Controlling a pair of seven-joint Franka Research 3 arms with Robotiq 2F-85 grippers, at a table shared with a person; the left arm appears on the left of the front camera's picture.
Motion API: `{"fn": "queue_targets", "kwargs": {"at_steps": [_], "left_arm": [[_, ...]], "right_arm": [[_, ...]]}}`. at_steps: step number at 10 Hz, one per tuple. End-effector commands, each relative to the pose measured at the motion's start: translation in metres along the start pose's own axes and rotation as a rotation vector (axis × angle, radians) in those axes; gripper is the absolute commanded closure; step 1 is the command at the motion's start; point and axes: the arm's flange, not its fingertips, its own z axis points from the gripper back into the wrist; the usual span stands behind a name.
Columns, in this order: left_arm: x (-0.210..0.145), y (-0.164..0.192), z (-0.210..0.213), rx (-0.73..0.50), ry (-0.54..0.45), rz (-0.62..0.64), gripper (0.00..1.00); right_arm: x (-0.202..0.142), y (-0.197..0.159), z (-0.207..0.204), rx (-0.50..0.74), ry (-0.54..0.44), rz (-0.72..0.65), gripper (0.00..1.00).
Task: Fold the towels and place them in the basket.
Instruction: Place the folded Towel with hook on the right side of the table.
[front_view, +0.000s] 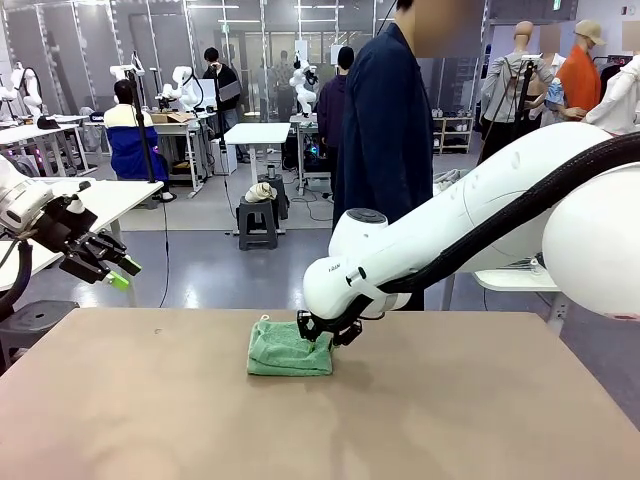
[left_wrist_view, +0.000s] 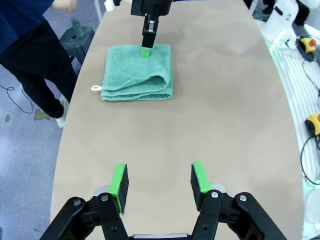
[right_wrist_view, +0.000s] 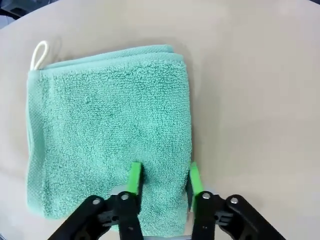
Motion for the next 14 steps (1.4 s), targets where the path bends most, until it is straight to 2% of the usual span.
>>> {"fn": "queue_targets", "kwargs": {"at_steps": [1,2,5,6,11,12,14], "left_arm": [[0.002,-0.001,0.001,0.007,0.007,-0.001,0.36],[0.002,-0.001,0.001,0.007,0.007,-0.001,0.36],[0.002,-0.001,0.001,0.007,0.007,-0.001,0.36],[0.002,-0.001,0.001,0.007,0.007,-0.001,0.36],[0.002,-0.001,0.001,0.007,0.007,-0.001,0.36],[0.002,-0.001,0.001,0.007,0.007,-0.001,0.36],[0.002,-0.001,0.001,0.007,0.007,-0.001,0.36]], "right_arm": [[-0.003,-0.002,-0.002,0.006,0.007,0.016,0.79],[-0.003,-0.002,0.000,0.004,0.007,0.019,1.00],[-0.004,-0.004,0.003,-0.037,0.029,0.021,1.00],[-0.001,0.003,0.002,0.002,-0.002,0.010,1.00],[-0.001,0.003,0.002,0.002,-0.002,0.010,1.00],[0.000,0.002,0.003,-0.003,0.003,0.011,0.93],[-0.011,-0.035,0.027,0.021,-0.025,0.014,0.93]]}}
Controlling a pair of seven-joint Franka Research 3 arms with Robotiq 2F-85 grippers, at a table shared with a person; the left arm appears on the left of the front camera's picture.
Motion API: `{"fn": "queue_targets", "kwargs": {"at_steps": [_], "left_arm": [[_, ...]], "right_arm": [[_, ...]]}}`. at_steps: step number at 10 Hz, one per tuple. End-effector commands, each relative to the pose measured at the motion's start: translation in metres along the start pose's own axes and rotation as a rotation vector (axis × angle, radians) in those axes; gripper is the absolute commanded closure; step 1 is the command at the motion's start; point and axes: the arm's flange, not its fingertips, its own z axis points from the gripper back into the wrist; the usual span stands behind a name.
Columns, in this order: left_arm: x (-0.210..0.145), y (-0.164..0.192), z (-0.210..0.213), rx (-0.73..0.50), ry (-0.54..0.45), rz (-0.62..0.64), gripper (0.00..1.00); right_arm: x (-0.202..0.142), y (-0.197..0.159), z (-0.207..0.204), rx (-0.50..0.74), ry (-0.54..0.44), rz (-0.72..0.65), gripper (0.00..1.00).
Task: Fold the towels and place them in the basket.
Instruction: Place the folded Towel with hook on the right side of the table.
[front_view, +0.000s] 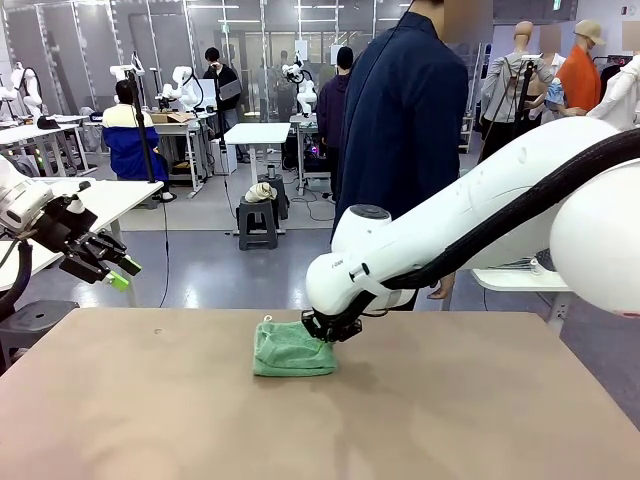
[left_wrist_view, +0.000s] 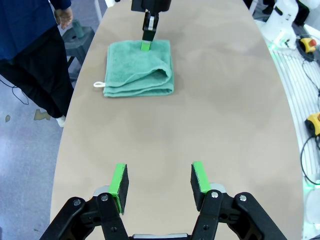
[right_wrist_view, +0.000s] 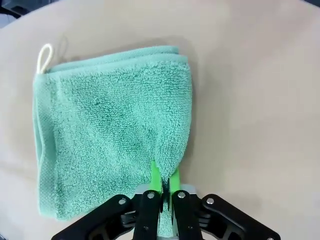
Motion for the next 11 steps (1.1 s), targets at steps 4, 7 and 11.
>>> {"fn": "queue_targets", "kwargs": {"at_steps": [4,7,11], "left_arm": [[0.002,-0.001,0.001,0.006,0.007,-0.001,0.36],[0.002,-0.001,0.001,0.006,0.007,-0.001,0.36],[0.002,-0.001,0.001,0.006,0.007,-0.001,0.36]], "right_arm": [[-0.017,-0.139,0.046,-0.062,-0.132,0.001,0.93],[-0.010,-0.252,0.074,-0.147,-0.156,-0.019,0.93],[-0.005,-0.358,0.120,-0.151,-0.149,0.030,0.93]]}}
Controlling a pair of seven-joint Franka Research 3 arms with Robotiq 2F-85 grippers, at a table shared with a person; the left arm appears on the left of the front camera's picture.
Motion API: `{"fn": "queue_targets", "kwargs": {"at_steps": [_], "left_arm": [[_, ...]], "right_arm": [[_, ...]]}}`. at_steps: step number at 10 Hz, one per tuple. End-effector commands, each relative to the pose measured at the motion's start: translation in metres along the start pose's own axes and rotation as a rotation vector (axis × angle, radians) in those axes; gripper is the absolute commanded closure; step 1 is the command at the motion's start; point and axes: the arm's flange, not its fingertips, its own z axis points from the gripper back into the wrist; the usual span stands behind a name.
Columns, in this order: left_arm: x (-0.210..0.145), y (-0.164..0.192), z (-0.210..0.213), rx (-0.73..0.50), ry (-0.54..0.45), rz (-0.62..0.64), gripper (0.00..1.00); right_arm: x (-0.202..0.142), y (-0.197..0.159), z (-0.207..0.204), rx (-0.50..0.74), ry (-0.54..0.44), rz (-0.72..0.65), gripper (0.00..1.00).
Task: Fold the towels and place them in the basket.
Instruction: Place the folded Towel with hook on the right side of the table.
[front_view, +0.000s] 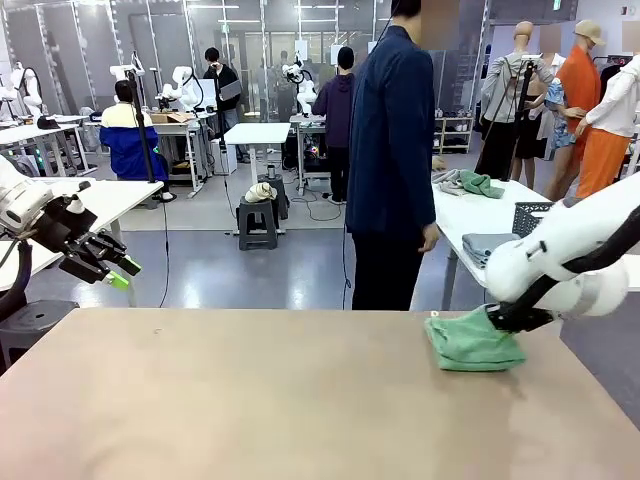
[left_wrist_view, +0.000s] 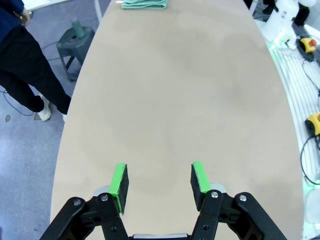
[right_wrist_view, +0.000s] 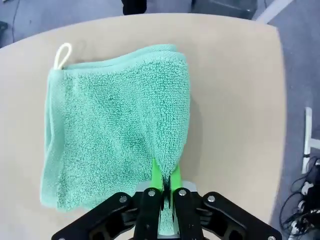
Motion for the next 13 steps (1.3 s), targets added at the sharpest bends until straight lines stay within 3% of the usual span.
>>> {"fn": "queue_targets", "kwargs": {"at_steps": [1,3,4,5,6,7,8,9,10,13], "left_arm": [[0.002,-0.001,0.001,0.006,0.007,-0.001,0.36],[0.002,-0.001,0.001,0.006,0.007,-0.001,0.36],[0.002,-0.001,0.001,0.006,0.007,-0.001,0.36],[0.002,-0.001,0.001,0.006,0.007,-0.001,0.36],[0.002,-0.001,0.001,0.006,0.007,-0.001,0.36],[0.002,-0.001,0.001,0.006,0.007,-0.001,0.36],[0.002,-0.001,0.001,0.006,0.007,-0.001,0.36],[0.002,-0.001,0.001,0.006,0.007,-0.001,0.36],[0.002,-0.001,0.001,0.006,0.007,-0.001,0.36],[0.002,-0.001,0.001,0.006,0.007,-0.001,0.36]], "right_arm": [[0.000,-0.022,0.008,0.051,0.016,0.043,0.93],[0.001,-0.028,0.002,0.056,0.037,0.044,0.93],[0.001,-0.030,-0.001,0.053,0.031,0.042,0.73],[0.001,-0.030,-0.001,0.049,0.018,0.047,0.73],[0.002,-0.031,0.003,0.032,0.002,0.047,0.54],[0.003,-0.031,0.011,0.019,-0.010,0.052,0.71],[0.004,-0.031,0.022,0.008,-0.018,0.060,0.34],[0.007,-0.029,0.039,0.003,-0.028,0.068,0.51],[0.010,-0.023,0.065,-0.019,-0.046,0.072,0.14],[0.013,0.020,0.205,-0.104,-0.088,0.040,0.14]]}}
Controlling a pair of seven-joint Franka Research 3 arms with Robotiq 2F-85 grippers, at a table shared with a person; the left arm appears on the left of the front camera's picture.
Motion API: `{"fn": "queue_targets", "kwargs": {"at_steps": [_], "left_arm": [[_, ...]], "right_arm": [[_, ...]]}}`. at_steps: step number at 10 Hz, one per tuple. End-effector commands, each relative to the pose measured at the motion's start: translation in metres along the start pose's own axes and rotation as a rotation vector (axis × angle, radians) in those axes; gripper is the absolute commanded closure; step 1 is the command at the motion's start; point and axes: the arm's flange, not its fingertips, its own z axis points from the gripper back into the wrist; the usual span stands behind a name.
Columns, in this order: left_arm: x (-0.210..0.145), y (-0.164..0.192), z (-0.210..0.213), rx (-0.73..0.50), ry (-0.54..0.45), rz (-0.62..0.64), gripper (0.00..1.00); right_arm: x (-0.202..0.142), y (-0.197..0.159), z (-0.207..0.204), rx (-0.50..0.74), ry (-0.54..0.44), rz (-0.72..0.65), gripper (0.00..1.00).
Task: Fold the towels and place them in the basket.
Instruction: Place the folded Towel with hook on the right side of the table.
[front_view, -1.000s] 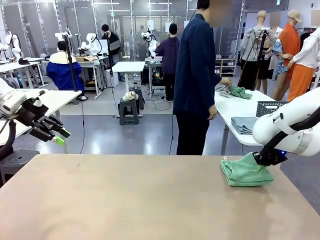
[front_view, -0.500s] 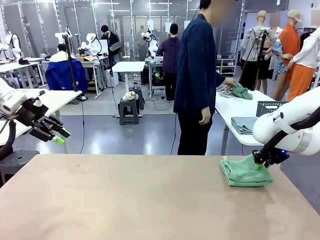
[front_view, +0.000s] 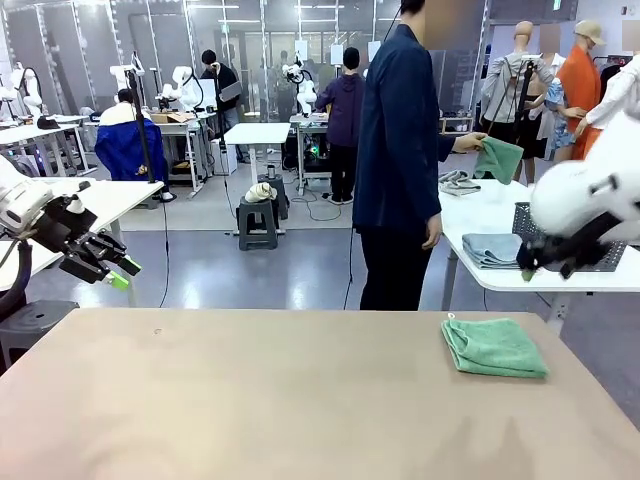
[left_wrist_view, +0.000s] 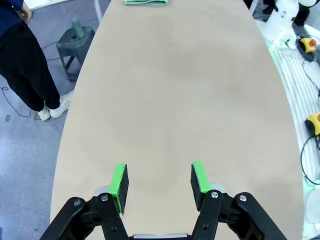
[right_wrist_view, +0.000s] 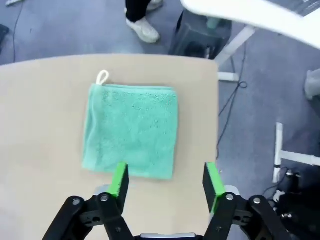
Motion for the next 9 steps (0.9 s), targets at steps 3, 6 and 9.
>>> {"fn": "queue_targets", "kwargs": {"at_steps": [3,6,9], "left_arm": [[0.002,-0.001,0.001,0.006,0.007,-0.001,0.36],[0.002,-0.001,0.001,0.006,0.007,-0.001,0.36],[0.002,-0.001,0.001,0.006,0.007,-0.001,0.36]], "right_arm": [[-0.018,0.070,0.175,-0.012,0.043,-0.120,0.14],[-0.052,0.093,0.246,0.057,0.005,-0.111,0.14],[-0.077,0.093,0.259,0.107,-0.014,-0.052,0.14]]}}
